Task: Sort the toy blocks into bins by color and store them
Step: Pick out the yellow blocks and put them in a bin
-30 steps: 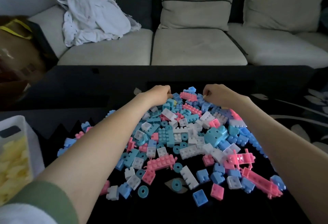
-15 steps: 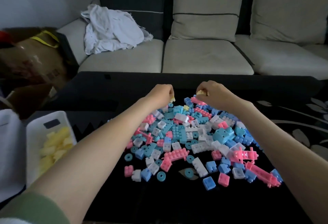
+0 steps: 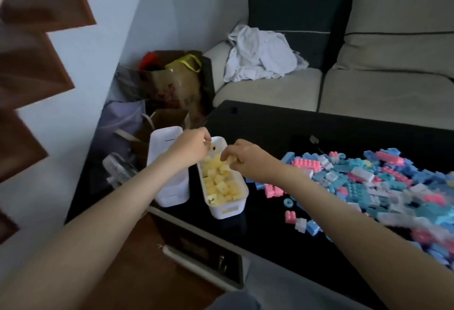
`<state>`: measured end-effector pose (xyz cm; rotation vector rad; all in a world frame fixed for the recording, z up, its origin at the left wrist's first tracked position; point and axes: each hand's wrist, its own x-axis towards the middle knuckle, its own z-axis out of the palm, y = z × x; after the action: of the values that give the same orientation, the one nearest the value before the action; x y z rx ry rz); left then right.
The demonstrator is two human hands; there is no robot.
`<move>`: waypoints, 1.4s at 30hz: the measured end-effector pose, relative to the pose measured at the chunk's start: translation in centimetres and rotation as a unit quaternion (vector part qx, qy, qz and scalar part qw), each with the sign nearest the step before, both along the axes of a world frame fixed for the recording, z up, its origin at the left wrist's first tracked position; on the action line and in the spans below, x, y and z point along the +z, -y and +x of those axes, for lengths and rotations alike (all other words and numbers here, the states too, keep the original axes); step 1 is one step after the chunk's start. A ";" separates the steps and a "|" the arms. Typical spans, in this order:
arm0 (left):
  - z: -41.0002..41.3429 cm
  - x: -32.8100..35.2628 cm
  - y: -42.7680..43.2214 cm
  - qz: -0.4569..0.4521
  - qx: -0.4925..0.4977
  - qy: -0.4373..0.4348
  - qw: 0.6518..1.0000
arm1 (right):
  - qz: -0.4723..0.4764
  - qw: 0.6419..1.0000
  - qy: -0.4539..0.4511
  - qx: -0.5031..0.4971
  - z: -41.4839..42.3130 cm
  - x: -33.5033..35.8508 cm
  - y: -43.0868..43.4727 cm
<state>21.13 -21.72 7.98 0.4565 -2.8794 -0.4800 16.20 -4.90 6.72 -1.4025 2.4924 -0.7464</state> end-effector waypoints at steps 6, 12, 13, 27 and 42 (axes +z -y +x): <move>1.0 -2.3 0.7 0.006 -0.016 0.048 0.999 | 0.132 0.990 -0.038 -0.003 1.3 -2.2 2.3; -0.7 -2.3 -1.2 -0.033 -0.024 0.161 0.986 | 0.081 0.995 -0.029 -0.056 0.4 -1.5 -1.0; -0.9 -2.3 -1.6 -0.048 -0.037 0.187 0.981 | 0.079 0.994 -0.031 -0.064 0.1 -1.4 -1.8; -7.6 -2.0 -15.4 -0.002 -0.262 0.049 0.964 | 0.076 0.968 -0.011 -0.239 -4.5 -2.7 -16.6; -17.0 -4.8 -30.2 -0.144 -0.312 0.090 0.935 | 0.055 0.824 0.020 -0.563 -11.1 -7.2 -38.2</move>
<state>4.13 8.44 3.21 -0.5041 -3.1561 -0.0856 5.09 33.34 -0.52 0.2987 3.0925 -0.7100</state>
